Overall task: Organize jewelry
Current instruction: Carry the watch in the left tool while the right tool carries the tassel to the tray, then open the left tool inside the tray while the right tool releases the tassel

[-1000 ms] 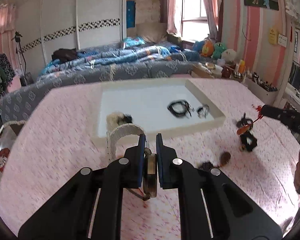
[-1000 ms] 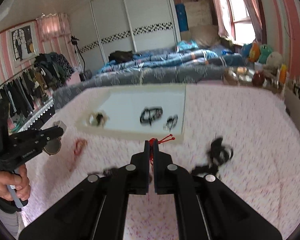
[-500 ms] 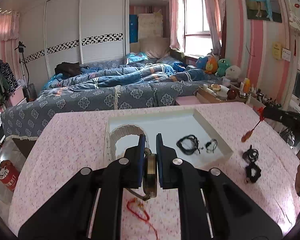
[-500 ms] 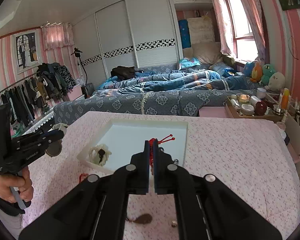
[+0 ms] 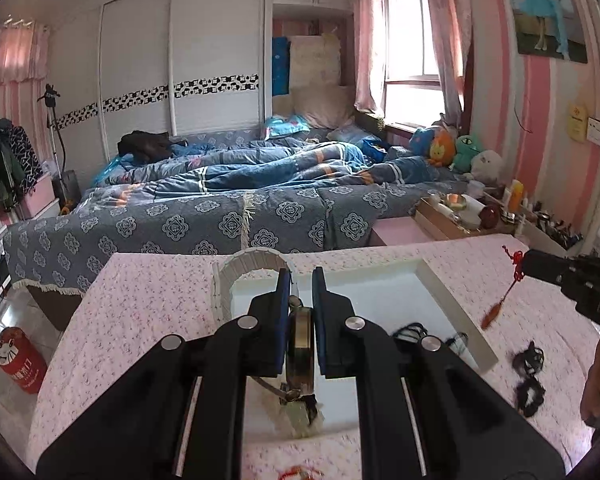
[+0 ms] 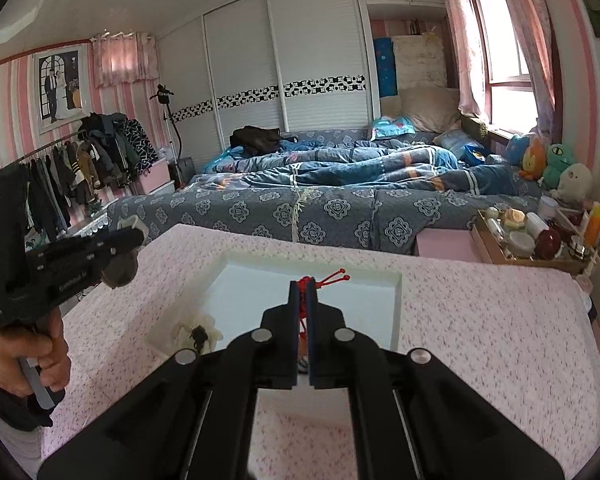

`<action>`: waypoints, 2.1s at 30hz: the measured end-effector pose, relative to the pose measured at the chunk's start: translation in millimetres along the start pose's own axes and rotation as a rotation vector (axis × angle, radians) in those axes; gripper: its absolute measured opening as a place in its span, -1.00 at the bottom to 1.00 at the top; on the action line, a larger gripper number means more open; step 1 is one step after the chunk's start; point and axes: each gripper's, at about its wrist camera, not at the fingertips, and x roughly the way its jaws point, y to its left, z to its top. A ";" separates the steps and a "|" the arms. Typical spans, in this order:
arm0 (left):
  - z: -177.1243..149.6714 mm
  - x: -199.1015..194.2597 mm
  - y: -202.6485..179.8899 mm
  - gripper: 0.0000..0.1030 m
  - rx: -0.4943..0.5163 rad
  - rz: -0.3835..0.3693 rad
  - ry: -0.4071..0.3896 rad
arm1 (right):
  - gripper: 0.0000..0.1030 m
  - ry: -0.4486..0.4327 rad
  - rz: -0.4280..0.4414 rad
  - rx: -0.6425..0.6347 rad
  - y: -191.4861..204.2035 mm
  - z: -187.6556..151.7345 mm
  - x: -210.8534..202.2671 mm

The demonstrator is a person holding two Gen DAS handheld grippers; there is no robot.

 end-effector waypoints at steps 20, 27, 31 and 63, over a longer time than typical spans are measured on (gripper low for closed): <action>-80.1 117.1 11.5 -0.81 -0.031 -0.065 0.228 | -0.96 0.166 -0.058 0.010 -21.1 -34.4 94.6; -81.7 126.5 17.7 -0.81 -0.029 0.004 0.257 | -0.96 0.205 -0.075 0.000 -21.5 -43.9 103.3; -83.2 131.9 22.2 -0.81 -0.046 0.016 0.260 | -0.96 0.229 -0.081 0.007 -24.4 -50.5 111.6; -84.1 134.0 22.1 -0.66 -0.048 0.065 0.249 | -0.89 0.318 -0.146 0.039 -48.1 -80.4 139.3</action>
